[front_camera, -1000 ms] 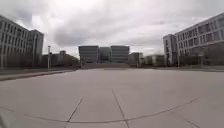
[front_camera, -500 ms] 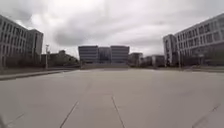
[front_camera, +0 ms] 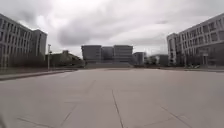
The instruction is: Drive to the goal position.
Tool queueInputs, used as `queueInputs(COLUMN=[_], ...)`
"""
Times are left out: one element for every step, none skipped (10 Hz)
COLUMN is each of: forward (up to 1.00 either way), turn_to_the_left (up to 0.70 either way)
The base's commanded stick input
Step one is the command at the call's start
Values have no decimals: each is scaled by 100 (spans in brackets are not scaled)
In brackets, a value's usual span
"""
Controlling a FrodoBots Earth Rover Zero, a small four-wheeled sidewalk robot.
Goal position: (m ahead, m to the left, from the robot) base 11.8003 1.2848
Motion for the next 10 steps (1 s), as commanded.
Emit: queueInputs(forward=[100,100,100,100,100,100,100,100,100,100], turn_to_the_left=[0,0,0,0,0,0,0,0,0,0])
